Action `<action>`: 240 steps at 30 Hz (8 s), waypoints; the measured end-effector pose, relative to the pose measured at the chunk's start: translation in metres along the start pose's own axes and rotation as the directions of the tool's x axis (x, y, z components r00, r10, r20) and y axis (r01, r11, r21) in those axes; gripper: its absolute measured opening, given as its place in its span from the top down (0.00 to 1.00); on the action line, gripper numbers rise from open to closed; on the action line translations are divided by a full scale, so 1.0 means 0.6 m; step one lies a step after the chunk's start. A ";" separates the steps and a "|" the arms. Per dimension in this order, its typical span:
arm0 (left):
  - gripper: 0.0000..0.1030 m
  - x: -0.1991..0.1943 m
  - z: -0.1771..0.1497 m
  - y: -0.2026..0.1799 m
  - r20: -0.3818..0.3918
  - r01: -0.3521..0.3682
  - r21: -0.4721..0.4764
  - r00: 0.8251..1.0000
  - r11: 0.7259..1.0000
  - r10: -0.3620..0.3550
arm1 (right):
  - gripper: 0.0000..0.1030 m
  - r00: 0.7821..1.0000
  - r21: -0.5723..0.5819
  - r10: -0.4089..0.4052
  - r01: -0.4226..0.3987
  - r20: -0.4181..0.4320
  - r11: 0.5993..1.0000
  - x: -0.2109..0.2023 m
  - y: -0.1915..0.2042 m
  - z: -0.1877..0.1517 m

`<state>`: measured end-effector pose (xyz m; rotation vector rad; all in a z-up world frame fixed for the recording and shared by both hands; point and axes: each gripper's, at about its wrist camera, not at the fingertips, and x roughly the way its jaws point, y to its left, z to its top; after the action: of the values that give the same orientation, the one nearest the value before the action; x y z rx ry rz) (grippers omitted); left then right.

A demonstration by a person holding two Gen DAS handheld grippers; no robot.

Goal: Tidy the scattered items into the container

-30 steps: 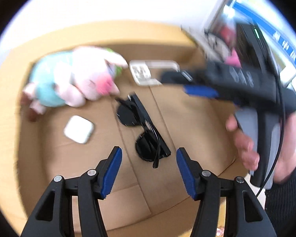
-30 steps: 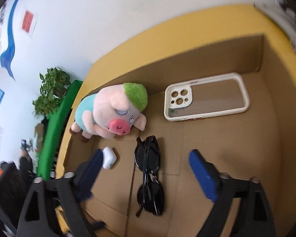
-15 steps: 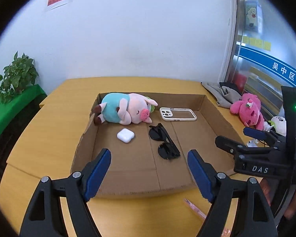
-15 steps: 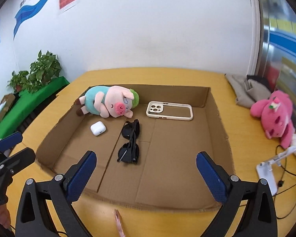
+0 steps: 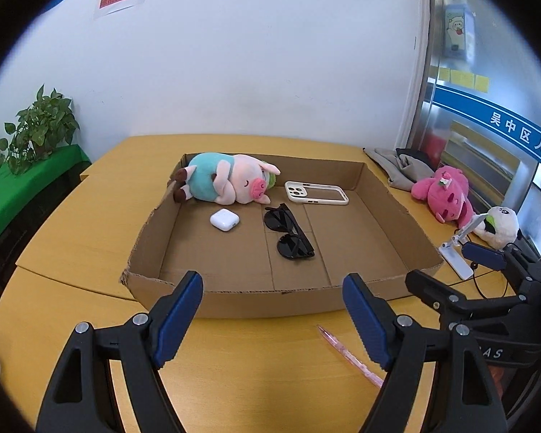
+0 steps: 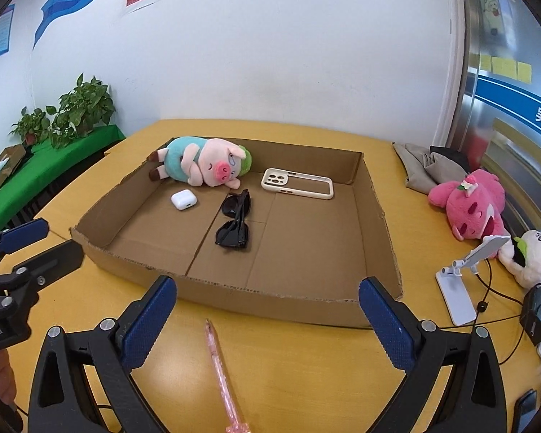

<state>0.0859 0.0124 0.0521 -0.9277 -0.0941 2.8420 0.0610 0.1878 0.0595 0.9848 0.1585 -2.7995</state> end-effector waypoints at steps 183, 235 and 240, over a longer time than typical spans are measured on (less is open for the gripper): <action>0.23 0.083 0.029 0.029 -0.049 -0.143 -0.054 0.989 0.988 0.140 | 0.00 0.995 0.080 0.056 -0.049 -0.087 0.996 0.101 0.028 0.029; 0.23 0.077 0.004 0.037 -0.047 -0.188 -0.024 0.981 0.982 0.187 | 0.00 0.991 0.078 0.012 -0.001 -0.133 0.997 0.105 0.025 0.003; 0.23 0.081 0.002 0.039 -0.066 -0.183 -0.023 0.981 0.983 0.181 | 0.00 0.992 0.073 0.004 0.005 -0.123 0.997 0.103 0.025 0.004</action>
<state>0.0433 -0.0025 0.0223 -1.0853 -0.0458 2.9809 0.0152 0.1649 0.0221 1.1752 0.0726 -2.7632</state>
